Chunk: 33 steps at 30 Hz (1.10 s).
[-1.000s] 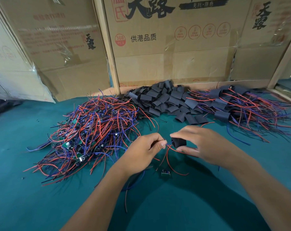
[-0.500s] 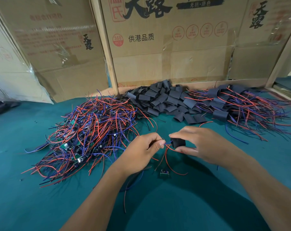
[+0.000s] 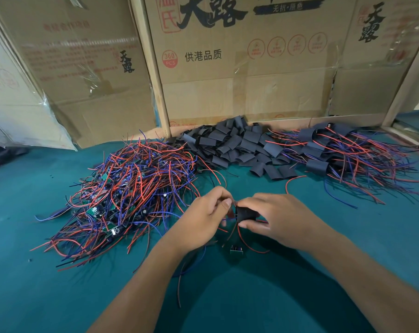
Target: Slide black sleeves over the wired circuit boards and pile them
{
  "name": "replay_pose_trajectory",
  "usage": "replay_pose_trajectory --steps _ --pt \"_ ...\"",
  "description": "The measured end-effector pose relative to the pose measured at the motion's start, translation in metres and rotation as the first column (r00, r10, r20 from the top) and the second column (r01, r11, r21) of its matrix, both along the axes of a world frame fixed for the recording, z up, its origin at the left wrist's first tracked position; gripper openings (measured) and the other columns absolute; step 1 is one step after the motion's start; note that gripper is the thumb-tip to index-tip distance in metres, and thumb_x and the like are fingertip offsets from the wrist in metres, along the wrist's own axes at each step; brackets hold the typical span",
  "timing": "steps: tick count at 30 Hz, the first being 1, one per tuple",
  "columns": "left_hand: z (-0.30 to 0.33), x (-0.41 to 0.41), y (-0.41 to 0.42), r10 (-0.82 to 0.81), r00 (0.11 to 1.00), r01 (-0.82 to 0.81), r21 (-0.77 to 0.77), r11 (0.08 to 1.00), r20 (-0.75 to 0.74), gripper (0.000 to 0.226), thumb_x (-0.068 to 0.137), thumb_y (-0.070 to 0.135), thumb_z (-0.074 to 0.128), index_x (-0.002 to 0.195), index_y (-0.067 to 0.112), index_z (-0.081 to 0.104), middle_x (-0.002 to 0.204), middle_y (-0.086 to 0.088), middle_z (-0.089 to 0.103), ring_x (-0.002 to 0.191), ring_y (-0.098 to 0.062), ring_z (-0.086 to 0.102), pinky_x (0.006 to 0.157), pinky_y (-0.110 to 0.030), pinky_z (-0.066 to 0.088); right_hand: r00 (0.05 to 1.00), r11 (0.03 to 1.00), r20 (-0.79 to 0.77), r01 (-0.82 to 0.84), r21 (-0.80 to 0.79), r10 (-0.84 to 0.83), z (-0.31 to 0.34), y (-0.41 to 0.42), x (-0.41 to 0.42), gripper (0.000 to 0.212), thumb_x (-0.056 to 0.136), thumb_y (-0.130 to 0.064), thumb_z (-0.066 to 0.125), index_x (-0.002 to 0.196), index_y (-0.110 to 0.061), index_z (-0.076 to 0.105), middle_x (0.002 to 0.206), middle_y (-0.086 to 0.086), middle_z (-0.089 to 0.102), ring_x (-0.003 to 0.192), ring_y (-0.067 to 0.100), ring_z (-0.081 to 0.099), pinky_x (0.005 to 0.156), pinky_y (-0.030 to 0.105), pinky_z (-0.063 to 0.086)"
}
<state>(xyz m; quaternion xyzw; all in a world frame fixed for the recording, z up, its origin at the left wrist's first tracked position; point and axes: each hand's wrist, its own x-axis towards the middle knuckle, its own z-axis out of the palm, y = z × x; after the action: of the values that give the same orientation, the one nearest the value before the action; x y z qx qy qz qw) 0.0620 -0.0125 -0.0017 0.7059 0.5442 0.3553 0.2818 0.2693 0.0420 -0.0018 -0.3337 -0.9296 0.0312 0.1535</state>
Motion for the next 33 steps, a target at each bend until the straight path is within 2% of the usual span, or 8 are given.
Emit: replay_pose_trajectory --steps 4,7,9,12,18,26,30,33 --pt "0.019 -0.031 -0.005 0.021 0.983 -0.006 0.081 0.997 -0.184 0.026 0.088 0.004 0.056 0.101 0.026 0.061 0.094 0.013 0.067 0.088 -0.01 0.057 0.077 -0.027 0.046 1.0 0.999 0.022 -0.003 -0.034 0.003 -0.002 -0.003 -0.005 0.044 0.094 -0.058 0.048 0.132 -0.035 0.052 0.111 -0.012 0.061 0.1 0.015 0.057 0.082 0.031 0.042" --pt "0.023 -0.068 -0.014 0.039 0.889 -0.027 0.032 0.999 -0.457 0.022 0.078 0.022 0.063 0.097 0.034 0.064 0.096 0.022 0.063 0.096 0.003 0.047 0.088 -0.027 0.034 1.0 0.998 0.022 -0.014 -0.055 0.015 -0.003 -0.003 -0.007 0.042 0.095 -0.057 0.049 0.129 -0.034 0.053 0.108 -0.01 0.061 0.096 0.017 0.057 0.079 0.032 0.043" --pt "0.021 -0.082 -0.019 0.026 0.83 -0.058 -0.041 0.997 -0.557 0.023 0.082 0.029 0.071 0.101 0.039 0.064 0.102 0.025 0.059 0.1 0.009 0.041 0.091 -0.029 0.026 0.999 0.999 0.04 -0.015 -0.048 0.017 -0.003 -0.003 -0.009 0.041 0.095 -0.058 0.047 0.129 -0.035 0.052 0.108 -0.01 0.06 0.096 0.017 0.057 0.078 0.032 0.043" --pt "0.019 -0.081 -0.014 0.026 0.776 -0.069 -0.043 0.997 -0.63 0.024 0.088 0.04 0.072 0.111 0.039 0.066 0.112 0.021 0.056 0.104 -0.001 0.041 0.095 -0.03 0.026 0.998 0.999 0.052 -0.016 -0.045 0.018 -0.003 -0.003 -0.011 0.04 0.095 -0.058 0.046 0.129 -0.036 0.051 0.109 -0.01 0.059 0.096 0.016 0.057 0.078 0.032 0.043" --pt "0.016 -0.083 -0.007 0.089 0.75 -0.127 -0.01 0.992 -0.656 0.027 0.09 0.04 0.07 0.116 0.034 0.065 0.115 0.014 0.052 0.109 -0.009 0.041 0.095 -0.028 0.027 0.998 0.999 0.057 -0.006 -0.044 0.008 -0.003 -0.003 -0.014 0.039 0.096 -0.057 0.045 0.128 -0.036 0.051 0.11 -0.01 0.059 0.098 0.016 0.057 0.08 0.032 0.043" --pt "0.017 -0.071 -0.005 0.166 0.745 -0.034 0.212 0.977 -0.647 0.02 0.085 0.049 0.071 0.098 0.034 0.07 0.108 0.021 0.052 0.102 -0.007 0.039 0.088 -0.028 0.023 0.999 0.999 0.033 0.034 -0.033 -0.033 -0.003 -0.002 -0.009 0.041 0.095 -0.058 0.047 0.128 -0.034 0.053 0.108 -0.01 0.061 0.097 0.015 0.057 0.081 0.031 0.043" --pt "0.015 -0.056 -0.005 0.152 0.773 0.048 0.296 0.954 -0.615 0.021 0.087 0.047 0.07 0.096 0.029 0.068 0.097 0.015 0.065 0.099 -0.012 0.048 0.085 -0.03 0.024 0.997 0.997 0.065 0.042 0.069 -0.046 -0.001 -0.003 -0.011 0.041 0.096 -0.057 0.045 0.126 -0.031 0.056 0.106 -0.009 0.064 0.094 0.02 0.056 0.076 0.025 0.023" --pt "0.012 -0.043 -0.006 0.2 0.771 0.083 0.407 0.91 -0.605 0.022 0.087 0.046 0.071 0.096 0.026 0.065 0.087 0.012 0.063 0.098 -0.011 0.046 0.086 -0.031 0.023 0.985 0.981 0.132 0.084 0.175 -0.108 0.001 -0.002 -0.011 0.041 0.098 -0.058 0.035 0.124 -0.032 0.053 0.105 -0.01 0.064 0.104 0.016 0.058 0.109 0.031 0.017"
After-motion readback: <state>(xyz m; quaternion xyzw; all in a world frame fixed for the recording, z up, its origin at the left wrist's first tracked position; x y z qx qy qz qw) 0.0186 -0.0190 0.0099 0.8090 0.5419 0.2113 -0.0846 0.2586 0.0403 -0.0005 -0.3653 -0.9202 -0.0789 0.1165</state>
